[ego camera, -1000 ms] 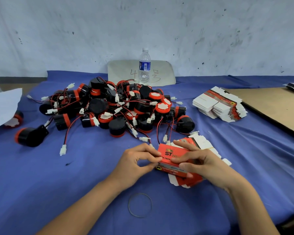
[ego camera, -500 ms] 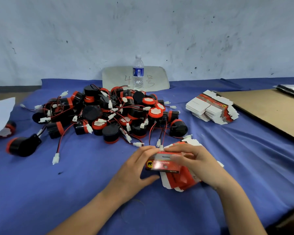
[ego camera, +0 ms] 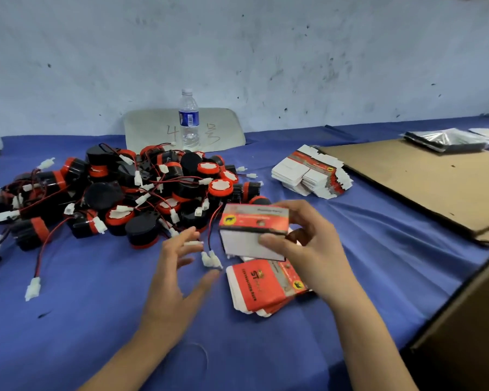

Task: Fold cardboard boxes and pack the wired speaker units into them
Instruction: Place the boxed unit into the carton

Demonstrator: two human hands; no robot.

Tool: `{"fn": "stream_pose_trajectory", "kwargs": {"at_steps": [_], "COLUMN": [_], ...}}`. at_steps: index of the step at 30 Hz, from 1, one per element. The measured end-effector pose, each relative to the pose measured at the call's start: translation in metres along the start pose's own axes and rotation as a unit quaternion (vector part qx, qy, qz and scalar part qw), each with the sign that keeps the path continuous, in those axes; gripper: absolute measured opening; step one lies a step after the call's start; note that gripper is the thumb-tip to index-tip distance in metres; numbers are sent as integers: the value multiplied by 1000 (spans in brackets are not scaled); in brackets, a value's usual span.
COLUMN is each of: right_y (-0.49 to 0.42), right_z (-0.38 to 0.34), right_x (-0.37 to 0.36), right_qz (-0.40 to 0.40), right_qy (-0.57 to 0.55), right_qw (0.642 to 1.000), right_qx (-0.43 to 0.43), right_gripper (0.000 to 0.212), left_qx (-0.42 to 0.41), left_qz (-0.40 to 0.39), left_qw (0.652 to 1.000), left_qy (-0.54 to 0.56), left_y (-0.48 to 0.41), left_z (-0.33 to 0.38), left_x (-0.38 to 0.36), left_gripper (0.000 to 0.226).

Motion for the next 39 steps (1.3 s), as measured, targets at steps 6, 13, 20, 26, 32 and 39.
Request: {"fn": "stream_pose_trajectory", "kwargs": {"at_steps": [6, 13, 20, 26, 32, 39], "right_y": [17, 65, 39, 31, 17, 15], "right_z": [0, -10, 7, 74, 87, 88], "right_x": [78, 146, 119, 28, 20, 29], "right_qz": [214, 332, 236, -278, -251, -215], "right_qy": [-534, -629, -234, 253, 277, 236], "right_qw": [810, 637, 943, 890, 896, 921], "right_qx": [118, 296, 19, -258, -240, -222], "right_gripper": [22, 53, 28, 88, 77, 53], "left_qx": [34, 45, 75, 104, 111, 83], "left_qz": [15, -7, -29, -35, -49, -163], "left_qw": [999, 998, 996, 992, 992, 980], "left_qy": [31, 34, 49, 56, 40, -78], "left_y": [-5, -7, -7, -7, -6, -2], "left_z": [-24, -40, -34, -25, -26, -14], "left_x": [10, 4, -3, -7, -5, -21], "left_gripper": [47, 49, 45, 47, 40, 41]}}
Point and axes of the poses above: each hand's wrist, its own y-axis away from the middle knuckle, its own x-axis out of the back of the hand, z = x × y, the point moved 7 cm from there along -y, towards the middle knuckle, and after that the axes turned 13 degrees about -z, right-handed, at the moved point
